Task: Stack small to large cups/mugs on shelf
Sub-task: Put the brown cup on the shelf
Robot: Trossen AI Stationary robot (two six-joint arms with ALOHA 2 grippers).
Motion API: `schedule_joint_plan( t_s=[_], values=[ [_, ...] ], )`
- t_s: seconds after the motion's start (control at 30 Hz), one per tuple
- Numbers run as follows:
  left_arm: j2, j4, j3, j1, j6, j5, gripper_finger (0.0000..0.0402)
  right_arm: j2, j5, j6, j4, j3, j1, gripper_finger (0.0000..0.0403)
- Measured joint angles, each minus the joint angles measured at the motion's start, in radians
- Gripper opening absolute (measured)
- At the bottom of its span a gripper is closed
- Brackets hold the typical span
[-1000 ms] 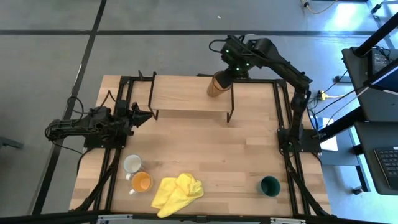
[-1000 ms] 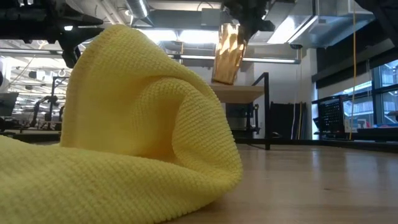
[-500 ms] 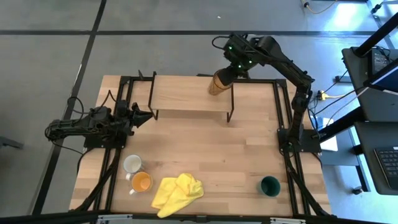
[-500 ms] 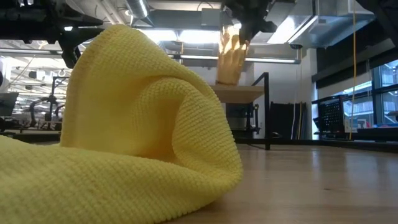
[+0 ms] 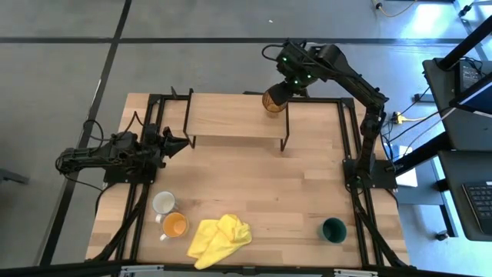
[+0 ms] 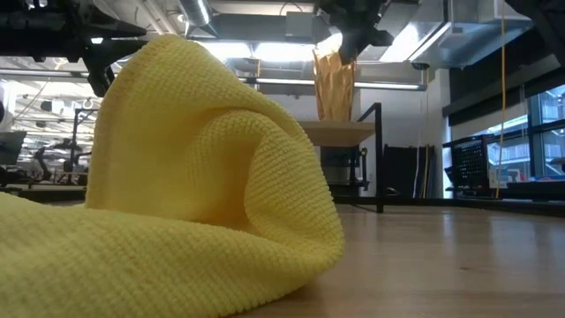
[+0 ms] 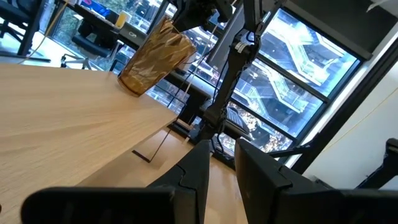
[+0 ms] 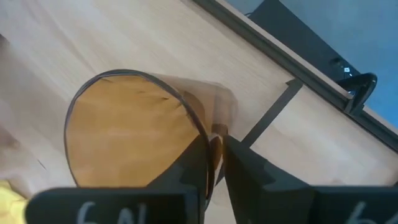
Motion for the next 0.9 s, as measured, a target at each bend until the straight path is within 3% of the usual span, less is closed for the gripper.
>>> schedule_joint_plan(
  t_s=[0.2,0.6,0.9],
  values=[
    [0.0,0.0,0.0,0.0,0.001,0.0,0.0071,0.0,-0.008,-0.029,0.0,0.0,-0.007,0.0053],
    [0.0,0.0,0.0,0.0,0.001,0.0,0.0071,0.0,-0.138,-0.035,0.0,0.0,-0.048,0.0053],
    [0.0,0.0,0.0,0.0,0.001,0.0,0.0071,0.0,-0.138,-0.054,0.0,0.0,-0.081,0.0053]
  ],
)
